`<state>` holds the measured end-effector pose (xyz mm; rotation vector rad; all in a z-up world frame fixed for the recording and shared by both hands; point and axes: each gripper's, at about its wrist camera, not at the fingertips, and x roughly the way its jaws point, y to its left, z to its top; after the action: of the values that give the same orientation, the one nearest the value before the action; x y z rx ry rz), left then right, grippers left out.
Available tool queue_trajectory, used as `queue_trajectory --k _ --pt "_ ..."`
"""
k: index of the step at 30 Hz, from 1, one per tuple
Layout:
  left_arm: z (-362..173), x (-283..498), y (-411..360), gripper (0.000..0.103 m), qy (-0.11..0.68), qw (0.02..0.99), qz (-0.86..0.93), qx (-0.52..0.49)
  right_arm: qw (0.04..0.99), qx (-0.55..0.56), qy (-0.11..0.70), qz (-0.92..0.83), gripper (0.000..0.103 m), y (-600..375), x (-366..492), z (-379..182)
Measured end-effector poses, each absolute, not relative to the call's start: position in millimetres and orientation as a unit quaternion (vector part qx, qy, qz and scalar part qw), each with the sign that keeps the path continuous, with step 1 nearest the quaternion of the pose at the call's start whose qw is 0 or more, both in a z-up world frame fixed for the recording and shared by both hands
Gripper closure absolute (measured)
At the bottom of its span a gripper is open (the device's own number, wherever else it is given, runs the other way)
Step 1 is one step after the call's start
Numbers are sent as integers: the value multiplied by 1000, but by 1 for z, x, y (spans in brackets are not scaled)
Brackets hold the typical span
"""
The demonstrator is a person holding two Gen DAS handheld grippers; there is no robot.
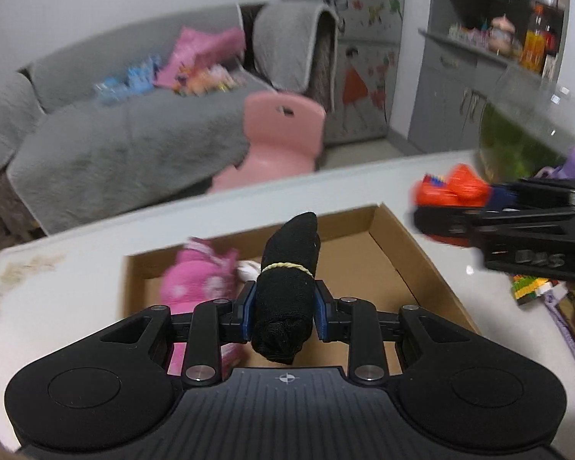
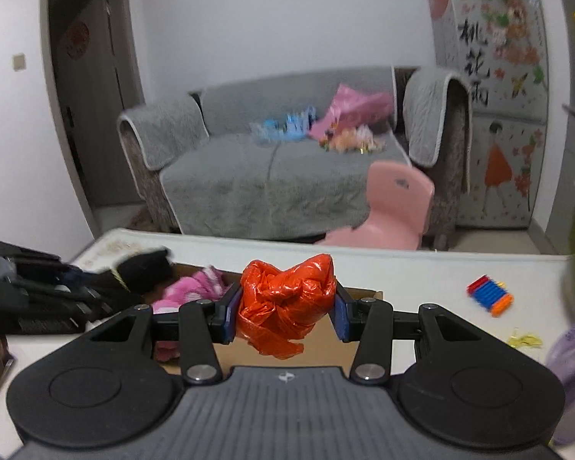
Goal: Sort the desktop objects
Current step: 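Carry the black sock and orange bag over the box and release both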
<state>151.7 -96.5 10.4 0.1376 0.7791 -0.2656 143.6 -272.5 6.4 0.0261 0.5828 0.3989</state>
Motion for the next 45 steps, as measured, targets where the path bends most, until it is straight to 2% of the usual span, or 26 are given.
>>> queue_trajectory --k 10,16,18,19,20,22,30,32,37,38,41,45 --pt "-67 219 -112 67 442 886 -125 73 913 -10 371 169 61 -252 225 -65" --pt "-83 226 -110 66 447 883 -121 81 904 -19 392 168 60 -241 237 -81" --pt "-82 226 -110 58 449 881 -122 82 906 -33 389 164 57 -235 234 -78" --pt "-80 226 -110 51 452 880 -123 81 908 -45 384 164 52 -231 232 -77" --pt "-79 225 -109 46 451 880 -126 78 909 -55 380 162 37 -228 229 -76" --pt "-74 222 -110 41 447 882 -129 74 914 -65 368 156 26 -227 223 -73" --pt "-30 177 -98 33 410 898 -144 66 934 -26 324 150 29 -260 176 -28" --pt "-16 152 -88 22 393 907 -142 63 938 -12 309 156 27 -274 149 -16" --pt "3 78 -59 15 349 927 -118 76 945 20 276 174 20 -302 69 -7" --pt "4 66 -52 10 344 929 -117 75 944 26 275 179 16 -304 57 -9" --pt "-4 29 -34 0 338 932 -103 76 940 34 276 199 15 -307 32 -22" --pt "-32 -11 -13 0 355 927 -98 69 934 33 286 210 15 -306 13 -45"
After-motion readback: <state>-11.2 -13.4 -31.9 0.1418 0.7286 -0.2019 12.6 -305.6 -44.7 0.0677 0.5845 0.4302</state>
